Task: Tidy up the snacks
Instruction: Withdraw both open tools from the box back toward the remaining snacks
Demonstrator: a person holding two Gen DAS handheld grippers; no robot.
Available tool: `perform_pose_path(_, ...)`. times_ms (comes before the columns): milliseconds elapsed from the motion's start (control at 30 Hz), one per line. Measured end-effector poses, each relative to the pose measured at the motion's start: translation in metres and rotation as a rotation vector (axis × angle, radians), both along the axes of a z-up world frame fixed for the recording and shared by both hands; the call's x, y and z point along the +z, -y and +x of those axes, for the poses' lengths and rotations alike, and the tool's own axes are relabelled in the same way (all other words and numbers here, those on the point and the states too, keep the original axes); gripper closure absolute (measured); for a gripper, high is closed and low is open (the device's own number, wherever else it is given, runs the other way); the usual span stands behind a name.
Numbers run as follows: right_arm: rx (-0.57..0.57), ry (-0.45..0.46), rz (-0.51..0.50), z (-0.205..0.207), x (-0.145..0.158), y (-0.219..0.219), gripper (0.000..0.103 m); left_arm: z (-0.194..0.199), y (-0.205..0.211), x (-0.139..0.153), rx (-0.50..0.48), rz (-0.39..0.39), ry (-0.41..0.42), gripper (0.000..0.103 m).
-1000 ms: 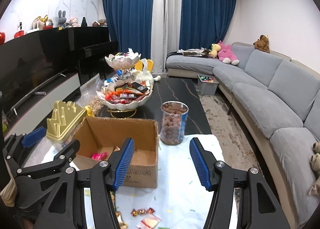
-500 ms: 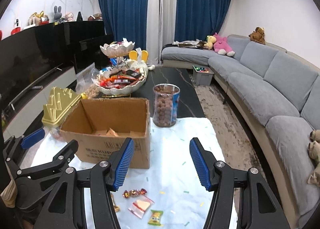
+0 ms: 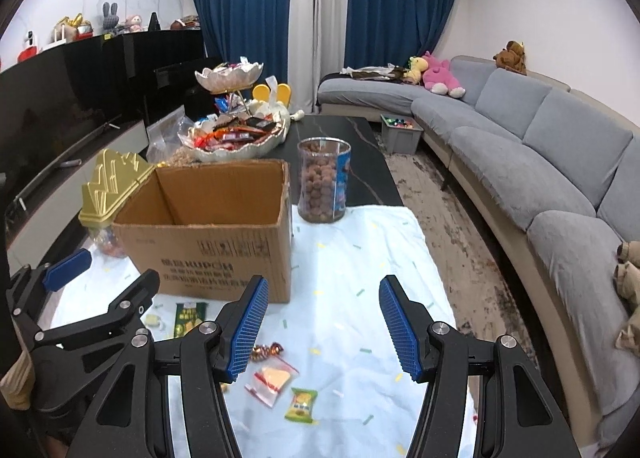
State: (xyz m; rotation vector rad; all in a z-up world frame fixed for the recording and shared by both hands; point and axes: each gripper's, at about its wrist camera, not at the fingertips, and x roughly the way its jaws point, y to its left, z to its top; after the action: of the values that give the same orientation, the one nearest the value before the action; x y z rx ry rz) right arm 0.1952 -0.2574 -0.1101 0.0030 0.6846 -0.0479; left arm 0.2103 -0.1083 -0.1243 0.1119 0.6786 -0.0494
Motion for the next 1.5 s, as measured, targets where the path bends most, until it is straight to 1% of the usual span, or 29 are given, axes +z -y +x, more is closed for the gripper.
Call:
perform_pose_path(467,-0.012,-0.058,0.007,-0.013,-0.033,0.002,0.044,-0.008,0.003,-0.034,-0.003,0.004,-0.051,0.025)
perform_pose_path(867,-0.019,-0.117,0.018,-0.013,-0.065,0.002,0.044,-0.009,0.004,-0.064,-0.009,0.001,-0.108,0.025)
perform_pose_path(1267,-0.010,-0.192,0.029,-0.009,-0.103,-0.002,0.044,-0.005,0.007,-0.101,0.000,0.001,-0.191,0.026)
perform_pose_path(1367,-0.008,-0.209,0.030,-0.006,-0.110,-0.002,0.044,-0.002,0.008,-0.111,0.009,-0.002,-0.221,0.027)
perform_pose_path(1500,-0.010,-0.232,0.036,-0.003,-0.120,-0.002,0.044,0.001,0.010,-0.123,0.011,0.000,-0.250,0.031)
